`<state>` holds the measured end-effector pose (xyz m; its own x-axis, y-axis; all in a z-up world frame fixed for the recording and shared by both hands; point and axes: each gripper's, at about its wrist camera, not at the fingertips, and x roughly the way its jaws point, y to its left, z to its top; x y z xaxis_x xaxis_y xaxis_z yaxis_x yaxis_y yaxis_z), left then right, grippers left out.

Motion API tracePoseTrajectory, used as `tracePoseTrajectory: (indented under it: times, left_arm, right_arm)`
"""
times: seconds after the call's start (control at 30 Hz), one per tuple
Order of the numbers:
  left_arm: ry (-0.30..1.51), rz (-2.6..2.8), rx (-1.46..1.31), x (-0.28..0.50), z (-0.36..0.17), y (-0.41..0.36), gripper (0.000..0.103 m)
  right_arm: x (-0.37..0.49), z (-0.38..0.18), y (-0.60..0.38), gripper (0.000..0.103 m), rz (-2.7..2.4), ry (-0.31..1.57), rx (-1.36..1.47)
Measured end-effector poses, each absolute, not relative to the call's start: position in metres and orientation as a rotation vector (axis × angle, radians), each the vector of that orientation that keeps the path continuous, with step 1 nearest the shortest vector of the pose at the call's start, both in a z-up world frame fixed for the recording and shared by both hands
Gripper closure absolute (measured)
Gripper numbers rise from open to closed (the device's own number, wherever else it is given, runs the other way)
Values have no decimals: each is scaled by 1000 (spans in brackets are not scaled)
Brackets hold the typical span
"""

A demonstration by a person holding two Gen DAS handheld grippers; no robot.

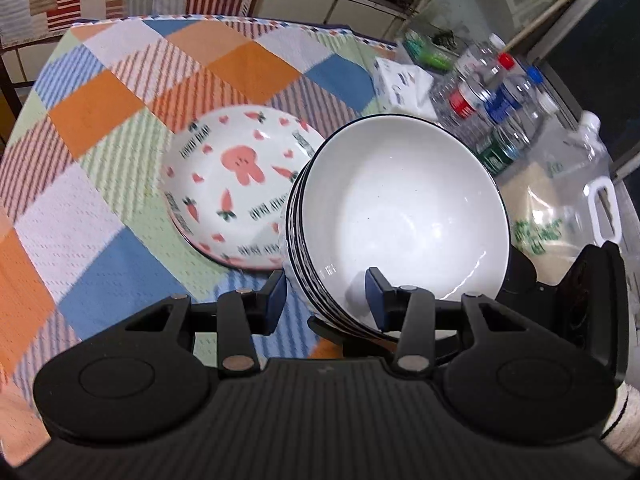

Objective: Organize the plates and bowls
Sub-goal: 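Lower the bowl stack onto the bunny plate with both grippers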

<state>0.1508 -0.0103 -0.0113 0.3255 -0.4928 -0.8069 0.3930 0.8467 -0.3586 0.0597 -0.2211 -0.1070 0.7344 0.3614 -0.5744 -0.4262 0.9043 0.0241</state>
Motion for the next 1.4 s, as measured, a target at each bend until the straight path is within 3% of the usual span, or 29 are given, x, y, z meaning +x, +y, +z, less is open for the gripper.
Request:
tracePoseTrajectory:
  times: [0.63,1.4]
  left_arm:
    - [1104,-509,-118,267,-73,-1,62]
    - [1069,-487,-172,266,-95,-10,60]
  right_arm:
    - [176,-151,-200,6,433,713,-126]
    - [187,-170,-203,6,361,819,-90]
